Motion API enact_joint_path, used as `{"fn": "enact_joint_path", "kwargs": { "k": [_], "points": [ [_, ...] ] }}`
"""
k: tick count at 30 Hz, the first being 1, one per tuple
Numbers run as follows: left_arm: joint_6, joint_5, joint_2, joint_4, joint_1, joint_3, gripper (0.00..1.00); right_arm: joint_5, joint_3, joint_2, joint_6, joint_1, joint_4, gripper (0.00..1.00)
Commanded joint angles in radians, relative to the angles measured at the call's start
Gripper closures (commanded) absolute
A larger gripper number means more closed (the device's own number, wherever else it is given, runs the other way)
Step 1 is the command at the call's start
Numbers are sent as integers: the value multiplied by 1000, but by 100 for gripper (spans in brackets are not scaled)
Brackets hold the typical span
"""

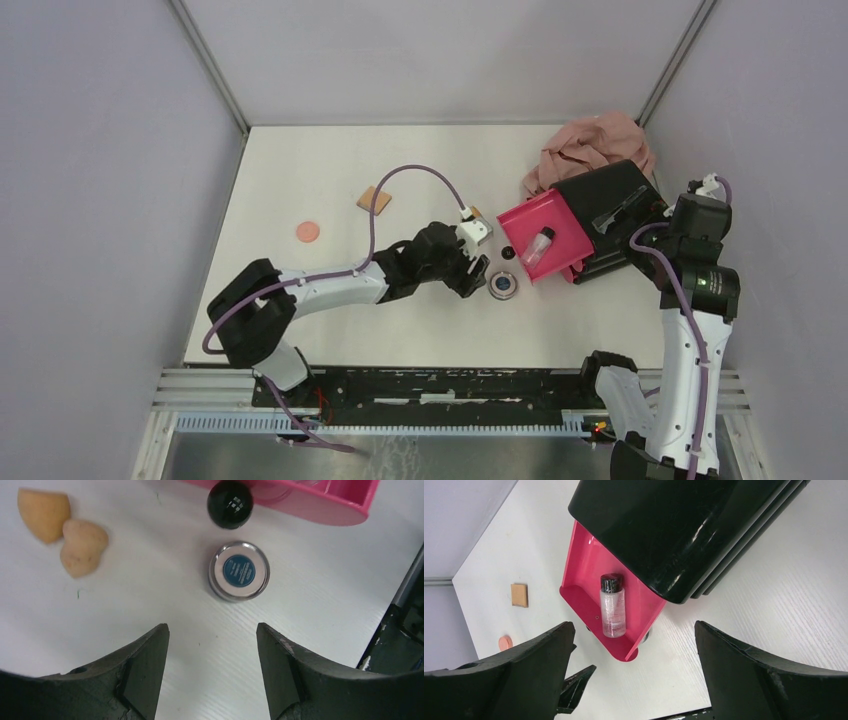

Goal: Organize the makeup

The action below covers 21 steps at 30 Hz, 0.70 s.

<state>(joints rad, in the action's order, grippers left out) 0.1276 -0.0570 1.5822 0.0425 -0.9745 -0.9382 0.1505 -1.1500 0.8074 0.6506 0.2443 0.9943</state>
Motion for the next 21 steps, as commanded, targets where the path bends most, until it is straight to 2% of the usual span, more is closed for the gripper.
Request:
{"fn": "enact_joint_path", "kwargs": {
  "k": [1, 4, 9, 21],
  "points": [
    [-203, -84, 11, 297, 2, 15, 29, 13, 6, 1, 2, 3, -48, 3],
    [-258, -114, 75, 303, 2, -35, 29, 11, 3, 2, -7, 4, -42, 3],
    [-336, -157, 177, 216, 4, -147, 33, 10, -5, 6, -11, 4, -34, 3],
    [-324, -195, 274, 245, 12, -236, 39, 23, -7, 22, -5, 3, -44, 3]
  ]
}}
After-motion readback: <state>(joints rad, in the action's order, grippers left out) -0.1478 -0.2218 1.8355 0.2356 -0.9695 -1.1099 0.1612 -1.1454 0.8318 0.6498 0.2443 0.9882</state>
